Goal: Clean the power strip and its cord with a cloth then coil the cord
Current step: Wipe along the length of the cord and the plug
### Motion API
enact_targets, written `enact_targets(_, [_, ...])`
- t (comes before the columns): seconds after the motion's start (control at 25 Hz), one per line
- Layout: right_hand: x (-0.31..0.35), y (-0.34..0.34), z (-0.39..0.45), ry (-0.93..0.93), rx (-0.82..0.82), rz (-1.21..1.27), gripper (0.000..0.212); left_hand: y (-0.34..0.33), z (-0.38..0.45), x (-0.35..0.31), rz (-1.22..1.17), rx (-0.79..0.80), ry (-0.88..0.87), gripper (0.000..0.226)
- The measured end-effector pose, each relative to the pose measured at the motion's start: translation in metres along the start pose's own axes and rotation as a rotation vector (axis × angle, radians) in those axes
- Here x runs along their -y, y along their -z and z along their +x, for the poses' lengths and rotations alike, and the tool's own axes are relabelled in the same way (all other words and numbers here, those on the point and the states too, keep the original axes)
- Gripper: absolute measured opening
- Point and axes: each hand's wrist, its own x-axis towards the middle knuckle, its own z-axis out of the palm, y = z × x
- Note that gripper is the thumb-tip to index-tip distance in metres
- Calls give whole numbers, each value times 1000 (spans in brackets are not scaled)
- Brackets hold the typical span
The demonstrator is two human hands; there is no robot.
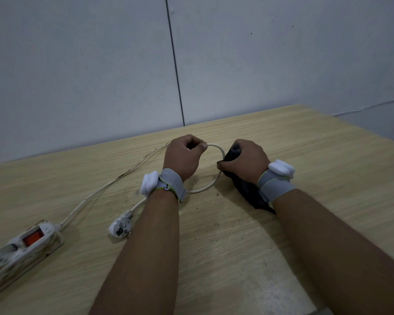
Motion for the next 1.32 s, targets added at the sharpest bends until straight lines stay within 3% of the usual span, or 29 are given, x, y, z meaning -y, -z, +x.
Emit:
enact_targets(0.24, [-2, 2, 1, 15, -245, 126, 35, -1, 0, 2, 10, 18, -8, 9])
enact_targets(0.56, [-3, 4, 3, 24, -387, 386, 34, 3, 1, 4, -8, -26, 12, 9])
enact_targets(0.64, [-4, 6, 3, 41, -350, 428, 33, 3, 1, 4, -6, -26, 17, 9])
enact_targets(1.0, [4, 8, -5, 78, 131, 239, 32, 6, 1, 2, -41, -87, -2, 9])
enact_targets(1.2, [7, 13, -8, 139, 242, 171, 27, 8, 3, 3, -59, -106, -3, 10])
enact_targets(1.32, [3, 14, -4, 38, 186, 314, 17, 9, 3, 3, -93, -103, 4, 11])
